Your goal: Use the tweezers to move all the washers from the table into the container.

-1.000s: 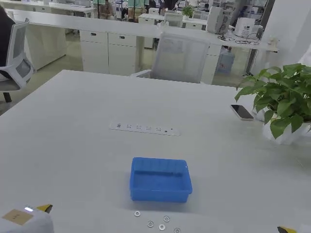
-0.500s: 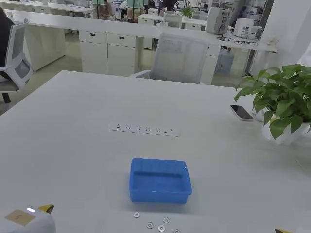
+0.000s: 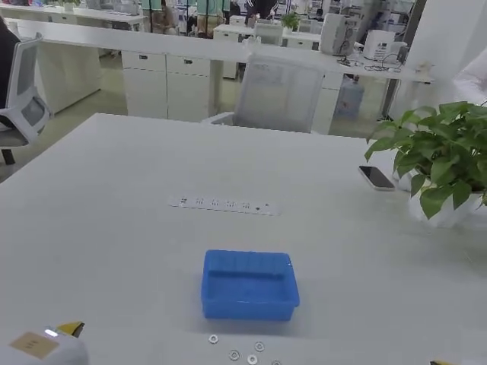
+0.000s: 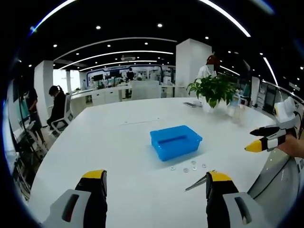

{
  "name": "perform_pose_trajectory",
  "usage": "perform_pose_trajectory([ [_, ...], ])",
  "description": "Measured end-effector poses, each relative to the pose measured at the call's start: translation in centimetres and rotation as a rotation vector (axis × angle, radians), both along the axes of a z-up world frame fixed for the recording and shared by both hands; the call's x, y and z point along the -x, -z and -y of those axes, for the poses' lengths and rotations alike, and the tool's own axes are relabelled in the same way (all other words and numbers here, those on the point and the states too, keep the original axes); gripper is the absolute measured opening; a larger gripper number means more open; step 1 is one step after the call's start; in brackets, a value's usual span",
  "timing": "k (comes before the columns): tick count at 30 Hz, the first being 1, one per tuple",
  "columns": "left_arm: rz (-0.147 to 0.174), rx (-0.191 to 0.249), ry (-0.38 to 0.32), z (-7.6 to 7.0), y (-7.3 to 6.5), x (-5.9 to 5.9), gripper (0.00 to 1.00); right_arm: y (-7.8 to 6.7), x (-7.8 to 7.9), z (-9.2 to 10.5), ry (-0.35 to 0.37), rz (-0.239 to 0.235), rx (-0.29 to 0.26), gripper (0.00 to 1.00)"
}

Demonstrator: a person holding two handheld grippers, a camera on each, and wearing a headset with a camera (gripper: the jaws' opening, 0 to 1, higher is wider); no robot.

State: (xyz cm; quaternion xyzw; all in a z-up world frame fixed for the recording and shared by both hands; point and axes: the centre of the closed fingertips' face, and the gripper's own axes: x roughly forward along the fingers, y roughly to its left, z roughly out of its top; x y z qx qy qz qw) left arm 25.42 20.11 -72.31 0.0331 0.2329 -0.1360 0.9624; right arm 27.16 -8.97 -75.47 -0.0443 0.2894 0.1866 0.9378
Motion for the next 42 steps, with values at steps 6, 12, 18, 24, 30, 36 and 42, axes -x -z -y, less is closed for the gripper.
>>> perform_pose_trajectory([
  [6, 0.021, -0.019, 0.010, 0.1, -0.3, -0.1, 0.88, -0.1, 0.1, 0.2, 0.002, 0.008, 0.004, 0.85],
  [12, 0.020, -0.021, 0.011, 0.1, -0.4, -0.1, 0.88, -0.1, -0.1, 0.6, 0.005, 0.017, 0.010, 0.85],
  [18, 0.019, -0.020, 0.023, 0.4, -0.5, -0.4, 0.88, -0.2, -0.2, 0.8, 0.014, 0.019, 0.006, 0.85],
  [24, 0.019, -0.018, 0.035, 0.7, -0.5, -0.7, 0.88, -0.4, -0.3, 0.7, 0.015, 0.021, 0.004, 0.85],
  [30, 0.005, -0.011, 0.038, 0.9, 0.0, -0.6, 0.88, -0.5, -0.3, 0.4, 0.008, 0.020, 0.011, 0.85],
  [36, 0.004, -0.013, 0.046, 1.0, 0.1, -0.8, 0.88, -0.6, -0.6, 0.2, -0.001, 0.020, 0.016, 0.85],
  [42, 0.002, -0.014, 0.055, 1.0, 0.2, -1.0, 0.88, -0.6, -0.9, 0.0, -0.013, 0.023, 0.020, 0.85],
])
